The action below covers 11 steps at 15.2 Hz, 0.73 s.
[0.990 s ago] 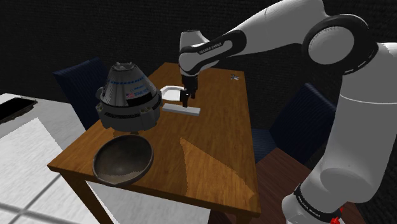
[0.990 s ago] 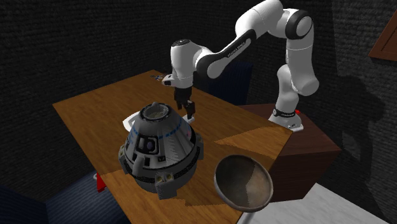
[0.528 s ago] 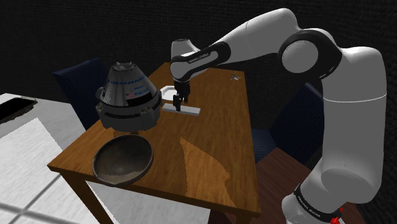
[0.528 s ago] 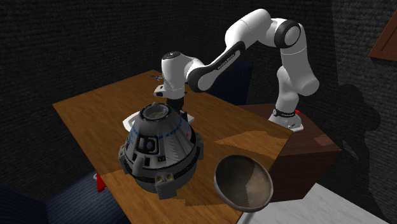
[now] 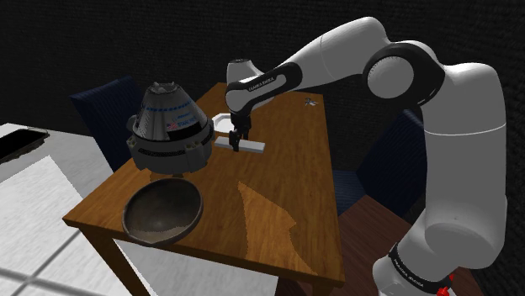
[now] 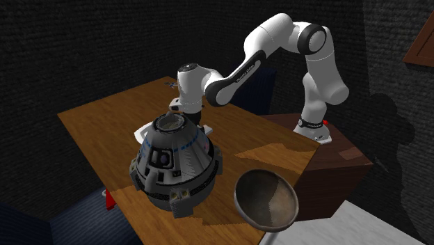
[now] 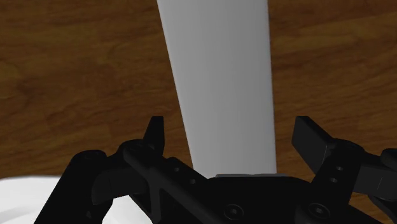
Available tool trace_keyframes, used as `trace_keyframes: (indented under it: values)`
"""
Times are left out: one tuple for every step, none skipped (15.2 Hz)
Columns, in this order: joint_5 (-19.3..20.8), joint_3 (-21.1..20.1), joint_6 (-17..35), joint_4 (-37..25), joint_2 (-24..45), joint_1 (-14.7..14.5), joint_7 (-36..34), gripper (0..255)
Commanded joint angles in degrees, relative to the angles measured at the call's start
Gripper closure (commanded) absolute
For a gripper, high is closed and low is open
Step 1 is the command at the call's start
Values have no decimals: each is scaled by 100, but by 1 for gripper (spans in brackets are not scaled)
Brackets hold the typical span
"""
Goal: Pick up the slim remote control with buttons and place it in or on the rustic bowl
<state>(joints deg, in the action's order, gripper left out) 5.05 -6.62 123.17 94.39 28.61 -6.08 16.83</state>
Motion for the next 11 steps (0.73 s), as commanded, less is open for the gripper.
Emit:
trace_keyframes:
  values:
    - [0,0,4,2,1,1,1,0]
    - [0,0,4,2,1,1,1,0]
    - [0,0,3,2,1,0,0,0]
    - [0,0,3,2,1,0,0,255]
    - [0,0,3,2,1,0,0,255]
    - [0,0,4,4,-1,0,0,255]
    - [0,0,4,4,0,1,1,255]
    - [0,0,5,3,1,0,0,255]
    - [0,0,4,3,1,1,1,255]
    - [0,0,7,7,-1,1,1,255]
    - [0,0,5,4,0,1,1,255]
